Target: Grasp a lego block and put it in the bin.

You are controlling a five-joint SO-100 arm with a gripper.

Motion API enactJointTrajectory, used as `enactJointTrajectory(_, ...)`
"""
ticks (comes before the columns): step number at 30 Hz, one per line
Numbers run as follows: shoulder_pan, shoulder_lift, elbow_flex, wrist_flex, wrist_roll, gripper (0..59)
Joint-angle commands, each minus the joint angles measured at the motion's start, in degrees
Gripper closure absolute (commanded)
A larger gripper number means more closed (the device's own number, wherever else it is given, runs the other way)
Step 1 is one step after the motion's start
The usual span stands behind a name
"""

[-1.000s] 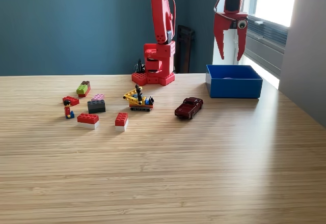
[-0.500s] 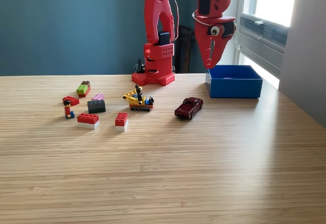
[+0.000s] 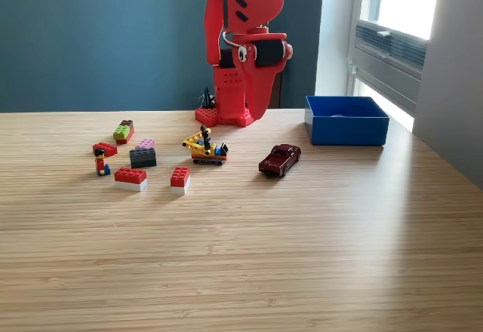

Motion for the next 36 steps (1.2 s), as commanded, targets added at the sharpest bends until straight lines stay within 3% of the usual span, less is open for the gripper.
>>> enactJointTrajectory(1,2.5,4.1,-0.4,-2.9,-0.9,58.5)
enactJointTrajectory(36,7.2,4.0,3.8,-10.4,0.9,58.5)
